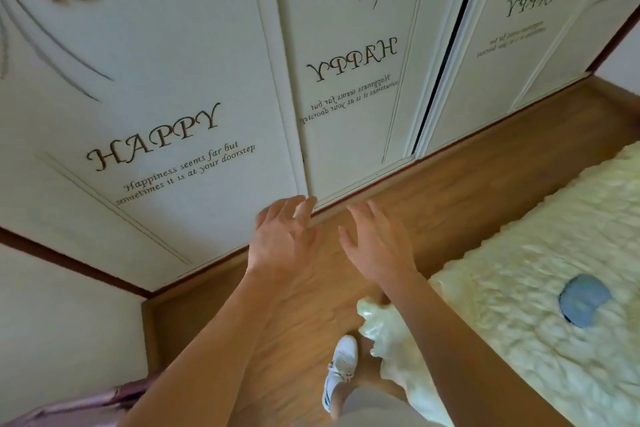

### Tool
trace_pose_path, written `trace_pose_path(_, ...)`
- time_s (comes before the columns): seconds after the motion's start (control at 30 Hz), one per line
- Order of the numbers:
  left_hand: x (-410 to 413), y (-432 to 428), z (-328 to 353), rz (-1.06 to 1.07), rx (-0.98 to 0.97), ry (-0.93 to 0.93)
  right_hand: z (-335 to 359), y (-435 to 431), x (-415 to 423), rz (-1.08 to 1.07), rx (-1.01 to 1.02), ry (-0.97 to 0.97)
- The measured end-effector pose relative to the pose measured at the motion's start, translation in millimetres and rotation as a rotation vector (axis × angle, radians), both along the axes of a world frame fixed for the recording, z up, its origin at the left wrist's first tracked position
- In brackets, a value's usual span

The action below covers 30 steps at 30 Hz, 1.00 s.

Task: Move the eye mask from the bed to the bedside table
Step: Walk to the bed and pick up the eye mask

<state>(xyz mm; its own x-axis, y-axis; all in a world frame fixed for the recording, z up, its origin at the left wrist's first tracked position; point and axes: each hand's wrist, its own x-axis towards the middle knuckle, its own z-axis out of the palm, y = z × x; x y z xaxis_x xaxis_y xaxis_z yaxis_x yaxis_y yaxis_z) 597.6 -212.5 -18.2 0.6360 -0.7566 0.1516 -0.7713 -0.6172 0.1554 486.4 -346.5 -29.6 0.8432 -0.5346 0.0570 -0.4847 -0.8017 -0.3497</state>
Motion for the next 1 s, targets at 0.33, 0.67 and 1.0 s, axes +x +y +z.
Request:
trace_pose_path(0.33, 86, -178, 6, -0.228, -0.049, -0.056, 11, -159, 60, -0.243, -0.038, -0.047)
trace_pose_path(0.67, 127, -352, -9, -0.526, -0.083, 0.059, -20, -278, 63, -0.589, -0.002, -0.054)
trace_pose_path(1.0, 199, -545, -15, -0.836, -0.070, 0.191, -25, -411, 114, -0.893, 0.080, -0.050)
